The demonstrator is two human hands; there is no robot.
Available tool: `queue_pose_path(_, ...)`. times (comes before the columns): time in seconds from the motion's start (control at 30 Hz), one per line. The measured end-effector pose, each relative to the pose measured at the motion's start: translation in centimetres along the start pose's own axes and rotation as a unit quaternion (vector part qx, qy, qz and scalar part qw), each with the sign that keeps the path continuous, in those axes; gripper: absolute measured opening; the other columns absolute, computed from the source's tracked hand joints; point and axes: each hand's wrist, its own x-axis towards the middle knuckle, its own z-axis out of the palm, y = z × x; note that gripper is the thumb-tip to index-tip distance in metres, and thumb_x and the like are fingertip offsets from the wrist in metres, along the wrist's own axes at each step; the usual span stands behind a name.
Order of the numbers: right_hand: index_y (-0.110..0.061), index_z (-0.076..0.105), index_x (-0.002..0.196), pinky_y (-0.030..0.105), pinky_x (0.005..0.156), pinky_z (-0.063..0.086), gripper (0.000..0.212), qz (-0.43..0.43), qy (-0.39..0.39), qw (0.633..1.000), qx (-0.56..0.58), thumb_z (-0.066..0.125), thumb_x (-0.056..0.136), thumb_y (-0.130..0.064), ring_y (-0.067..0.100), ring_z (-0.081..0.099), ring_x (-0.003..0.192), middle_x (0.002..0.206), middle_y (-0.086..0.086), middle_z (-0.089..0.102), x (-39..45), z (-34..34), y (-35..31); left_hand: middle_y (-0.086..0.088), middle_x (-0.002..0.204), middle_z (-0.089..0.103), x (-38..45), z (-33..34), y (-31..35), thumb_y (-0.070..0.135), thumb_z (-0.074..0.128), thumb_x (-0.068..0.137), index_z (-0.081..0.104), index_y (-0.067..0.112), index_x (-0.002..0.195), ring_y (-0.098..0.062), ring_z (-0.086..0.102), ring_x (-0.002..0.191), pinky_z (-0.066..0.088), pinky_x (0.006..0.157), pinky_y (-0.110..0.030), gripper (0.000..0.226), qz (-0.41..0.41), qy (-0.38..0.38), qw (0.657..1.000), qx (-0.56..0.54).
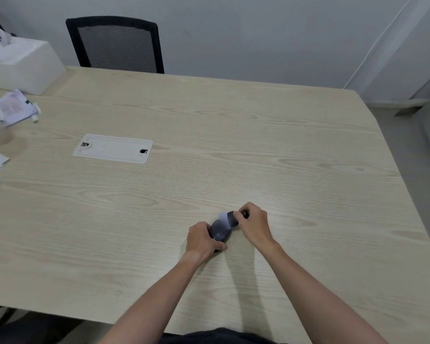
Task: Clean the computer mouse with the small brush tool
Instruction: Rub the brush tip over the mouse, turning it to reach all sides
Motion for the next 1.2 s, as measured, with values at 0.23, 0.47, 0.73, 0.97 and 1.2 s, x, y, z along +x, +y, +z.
queue_pose_path(0.23, -0.008, 0.062, 0.086, 0.031, 0.064, 0.049, 0.010, 0.000, 0.006, 0.997, -0.073, 0.062, 0.092, -0.016, 0.017, 0.059, 0.074, 0.083, 0.002, 0.064, 0.2, -0.5, 1.0, 0.004, 0.075, 0.064, 0.3, 0.0, 0.1, 0.018, 0.091, 0.051, 0.064, 0.014, 0.080, -0.010, 0.058, 0.065, 0.039, 0.052, -0.019, 0.040, 0.019, -0.015, 1.000, 0.020)
queue_pose_path(0.47, -0.009, 0.066, 0.084, 0.019, 0.060, 0.042, 0.012, -0.008, -0.061, 0.998, -0.025, 0.065, 0.089, -0.019, 0.010, 0.056, 0.071, 0.081, 0.001, 0.065, 0.2, -0.3, 0.1, 0.002, 0.079, 0.067, 0.7, 0.1, 0.2, 0.016, 0.091, 0.049, 0.067, 0.012, 0.084, -0.015, 0.062, 0.071, 0.046, 0.056, -0.022, 0.043, 0.026, -0.035, 0.999, 0.031)
queue_pose_path(0.73, -0.010, 0.065, 0.083, 0.024, 0.061, 0.048, 0.012, -0.006, -0.002, 1.000, -0.016, 0.064, 0.090, -0.019, 0.012, 0.059, 0.073, 0.081, 0.000, 0.066, -0.2, -0.9, 0.3, 0.004, 0.073, 0.064, 0.7, 0.2, -0.1, 0.020, 0.087, 0.046, 0.066, 0.013, 0.078, -0.012, 0.057, 0.065, 0.040, 0.052, -0.020, 0.039, 0.041, -0.022, 0.998, 0.043)
queue_pose_path(0.97, -0.011, 0.059, 0.082, 0.021, 0.058, 0.041, 0.012, 0.003, 0.036, 0.999, -0.029, 0.061, 0.093, -0.016, 0.012, 0.055, 0.069, 0.078, -0.001, 0.061, -1.9, -1.0, 2.5, 0.002, 0.076, 0.067, 0.4, 0.6, -0.5, 0.020, 0.084, 0.048, 0.067, 0.011, 0.083, -0.013, 0.060, 0.068, 0.046, 0.053, -0.023, 0.041, 0.052, 0.003, 0.998, 0.044)
queue_pose_path(1.2, -0.010, 0.065, 0.078, 0.011, 0.058, 0.043, 0.009, 0.033, 0.011, 0.998, 0.054, 0.070, 0.084, -0.007, 0.002, 0.055, 0.061, 0.073, -0.001, 0.066, -3.7, -0.3, 4.1, 0.003, 0.064, 0.060, 0.2, 0.5, -0.2, 0.018, 0.082, 0.052, 0.065, 0.005, 0.076, -0.010, 0.052, 0.056, 0.038, 0.044, -0.021, 0.032, 0.053, 0.011, 0.997, 0.048)
